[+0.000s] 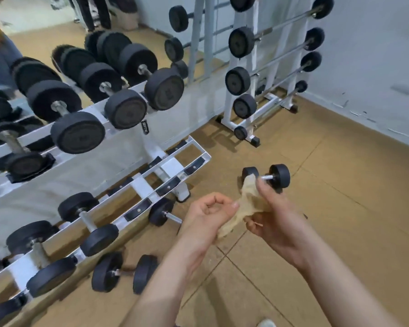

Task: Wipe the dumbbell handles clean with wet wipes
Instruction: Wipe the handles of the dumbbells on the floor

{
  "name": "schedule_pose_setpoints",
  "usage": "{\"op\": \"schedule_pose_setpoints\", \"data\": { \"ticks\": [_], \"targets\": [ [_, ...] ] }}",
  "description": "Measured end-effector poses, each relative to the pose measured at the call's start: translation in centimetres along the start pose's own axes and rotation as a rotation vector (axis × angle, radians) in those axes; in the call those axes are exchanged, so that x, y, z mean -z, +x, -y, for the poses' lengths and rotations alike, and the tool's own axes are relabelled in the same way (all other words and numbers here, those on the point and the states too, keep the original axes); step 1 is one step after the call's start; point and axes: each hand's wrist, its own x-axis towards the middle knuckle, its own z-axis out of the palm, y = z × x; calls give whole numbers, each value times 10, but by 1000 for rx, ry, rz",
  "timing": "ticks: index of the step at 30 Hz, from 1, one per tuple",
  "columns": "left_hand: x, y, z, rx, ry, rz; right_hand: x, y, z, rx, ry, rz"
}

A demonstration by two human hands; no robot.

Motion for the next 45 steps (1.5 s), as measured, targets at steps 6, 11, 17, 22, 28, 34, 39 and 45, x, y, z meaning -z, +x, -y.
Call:
{"op": "schedule_pose_setpoints", "data": {
  "ticks": [6,11,17,22,28,34,39,45],
  "targets": [
    [-121,53,29,24,105,47,136,5,33,80,-110,-136],
    [-177,106,45,5,308,125,234,29,60,63,-31,-240],
    [-204,197,98,166,386,197,301,105,51,-46,113,-385],
    [-222,295,189,311,262,86,368,203,27,-51,-41,-443],
    [-231,399,305,327,336,-3,473,333,-11,-105,-275,-372],
    [-248,479,450,240,538,-90,579,462,-81,-158,-511,-255],
    [-258,539,589,324,496,-429,652,572,-154,-77,-908,-219],
    [-255,605,732,343,458,-626,717,695,-248,-193,-1032,-200]
  ]
}}
